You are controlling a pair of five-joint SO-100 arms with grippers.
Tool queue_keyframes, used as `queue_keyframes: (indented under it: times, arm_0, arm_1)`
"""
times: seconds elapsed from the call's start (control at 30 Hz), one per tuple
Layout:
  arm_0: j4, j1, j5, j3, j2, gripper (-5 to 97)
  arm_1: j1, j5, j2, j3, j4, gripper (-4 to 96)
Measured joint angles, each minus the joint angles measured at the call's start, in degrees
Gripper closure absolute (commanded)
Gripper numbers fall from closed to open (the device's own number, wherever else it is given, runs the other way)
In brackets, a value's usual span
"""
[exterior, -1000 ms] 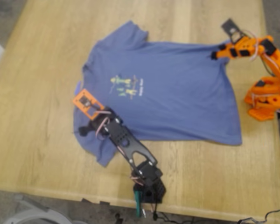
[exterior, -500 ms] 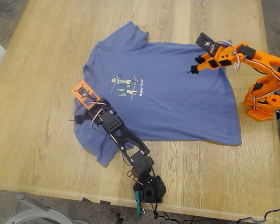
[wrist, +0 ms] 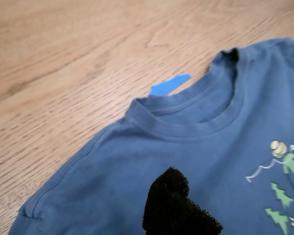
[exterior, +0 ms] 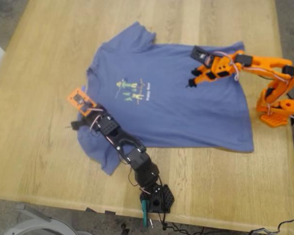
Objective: Fold a T-shirt
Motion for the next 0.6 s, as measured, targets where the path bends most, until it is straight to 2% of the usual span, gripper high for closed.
queue_keyframes:
  times: [0.6]
  arm_0:
    - [-4.0, 1.1, 1.8, -25.9, -25.8, 40]
  arm_1:
    - [-5.4, 0.1, -11.5, -5.8, -7.0, 70.9]
